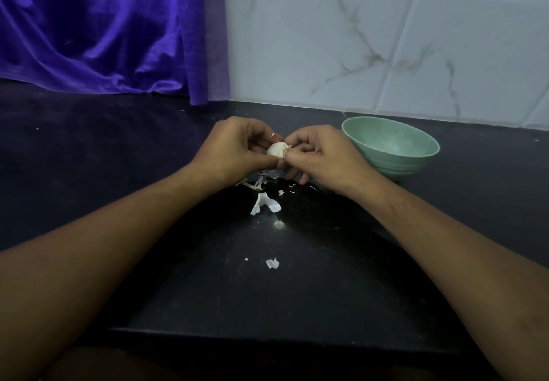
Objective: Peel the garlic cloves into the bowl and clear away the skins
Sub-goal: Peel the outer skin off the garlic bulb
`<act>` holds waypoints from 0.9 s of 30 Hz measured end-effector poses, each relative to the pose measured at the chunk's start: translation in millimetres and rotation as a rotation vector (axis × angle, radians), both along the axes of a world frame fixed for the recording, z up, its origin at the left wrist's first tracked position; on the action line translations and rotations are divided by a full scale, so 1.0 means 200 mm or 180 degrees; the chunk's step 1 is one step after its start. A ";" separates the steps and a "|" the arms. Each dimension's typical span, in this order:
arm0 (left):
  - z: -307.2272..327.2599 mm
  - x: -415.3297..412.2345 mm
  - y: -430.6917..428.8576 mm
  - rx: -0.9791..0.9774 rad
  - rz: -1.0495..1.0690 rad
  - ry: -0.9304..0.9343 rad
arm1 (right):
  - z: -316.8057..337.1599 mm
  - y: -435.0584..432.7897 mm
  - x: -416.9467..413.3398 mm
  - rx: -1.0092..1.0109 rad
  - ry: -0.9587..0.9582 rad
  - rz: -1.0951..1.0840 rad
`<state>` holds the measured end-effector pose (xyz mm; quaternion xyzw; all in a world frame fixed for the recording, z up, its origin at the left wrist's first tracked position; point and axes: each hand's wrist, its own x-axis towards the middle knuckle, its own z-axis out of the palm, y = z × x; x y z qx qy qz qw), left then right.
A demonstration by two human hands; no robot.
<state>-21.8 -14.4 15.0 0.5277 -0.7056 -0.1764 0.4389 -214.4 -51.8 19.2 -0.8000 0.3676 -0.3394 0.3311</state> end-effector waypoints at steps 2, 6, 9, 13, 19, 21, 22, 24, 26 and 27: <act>0.00 -0.01 0.00 -0.0028 0.0014 -0.0014 | -0.01 0.01 0.01 -0.0060 -0.0035 -0.0129; -0.02 -0.02 -0.01 0.0001 0.0065 0.0099 | -0.04 0.01 0.06 -0.0062 -0.0133 -0.0416; -0.05 -0.03 -0.03 -0.0017 0.0155 0.0107 | -0.06 0.01 0.09 0.0031 -0.0250 -0.0590; -0.06 -0.05 -0.03 -0.0042 0.0166 0.0106 | -0.08 0.01 0.10 0.0461 -0.0552 -0.0652; -0.06 -0.08 -0.04 0.0031 0.0109 0.0172 | -0.07 0.02 0.10 0.0997 -0.0830 -0.0730; -0.06 -0.08 -0.05 0.0071 0.0088 0.0240 | -0.06 0.02 0.10 0.1111 -0.0914 -0.0738; -0.06 -0.08 -0.05 0.0089 0.0083 0.0276 | -0.06 0.03 0.10 0.1183 -0.0979 -0.0738; -0.07 -0.08 -0.06 0.0142 0.0076 0.0373 | -0.05 0.03 0.11 0.1315 -0.1099 -0.0744; -0.08 -0.07 -0.07 0.0212 0.0063 0.0494 | -0.05 0.04 0.11 0.1421 -0.1189 -0.0746; -0.08 -0.06 -0.08 0.0250 0.0061 0.0549 | -0.04 0.04 0.11 0.1469 -0.1232 -0.0745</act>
